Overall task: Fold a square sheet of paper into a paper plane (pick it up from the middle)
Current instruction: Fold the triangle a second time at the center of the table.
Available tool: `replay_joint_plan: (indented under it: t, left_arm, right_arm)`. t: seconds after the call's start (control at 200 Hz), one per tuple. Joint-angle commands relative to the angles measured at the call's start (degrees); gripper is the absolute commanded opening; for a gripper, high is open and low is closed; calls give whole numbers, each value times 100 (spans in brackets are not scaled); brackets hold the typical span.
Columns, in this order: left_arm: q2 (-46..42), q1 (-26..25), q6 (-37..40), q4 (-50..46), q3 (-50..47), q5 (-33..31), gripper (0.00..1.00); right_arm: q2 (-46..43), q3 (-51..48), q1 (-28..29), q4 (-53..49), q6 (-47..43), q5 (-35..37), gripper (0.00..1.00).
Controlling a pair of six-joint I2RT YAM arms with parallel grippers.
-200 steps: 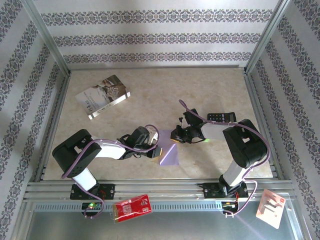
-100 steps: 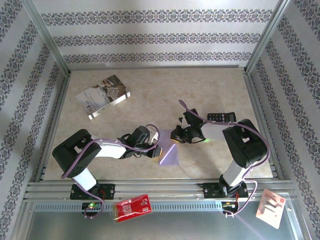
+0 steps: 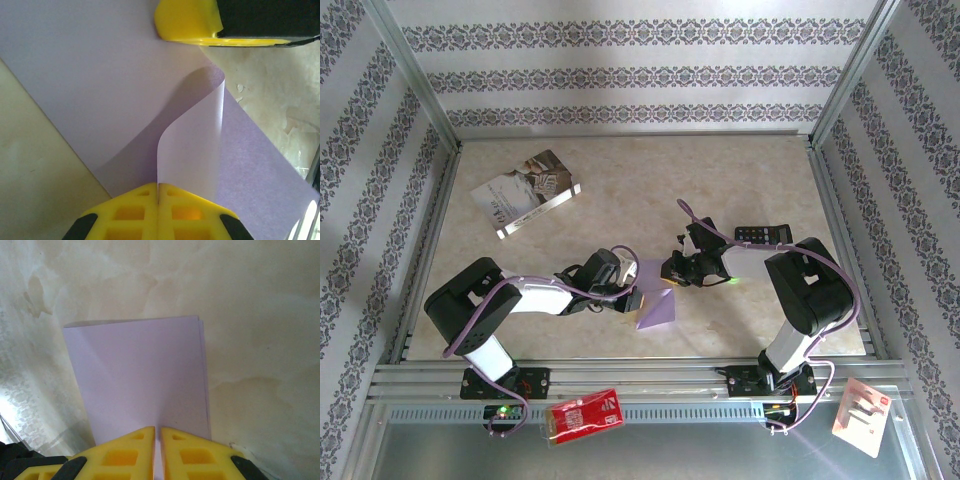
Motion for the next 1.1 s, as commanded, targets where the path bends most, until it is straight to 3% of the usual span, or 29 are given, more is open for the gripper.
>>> replay_joint_plan:
  t: [0.0,0.789,1.094]
  left_arm:
    - [-7,62,120,-111,-1,114,4]
    - [218,62,89,-73,3,116,5]
    - [256,62,137,-243,-23,-4,1]
  right_arm:
    - [172,-5,60,-166,-83,92,15]
    - [172,4,68,-171,-69,92,15]
    - [146,116,61,-202,-88,58,17]
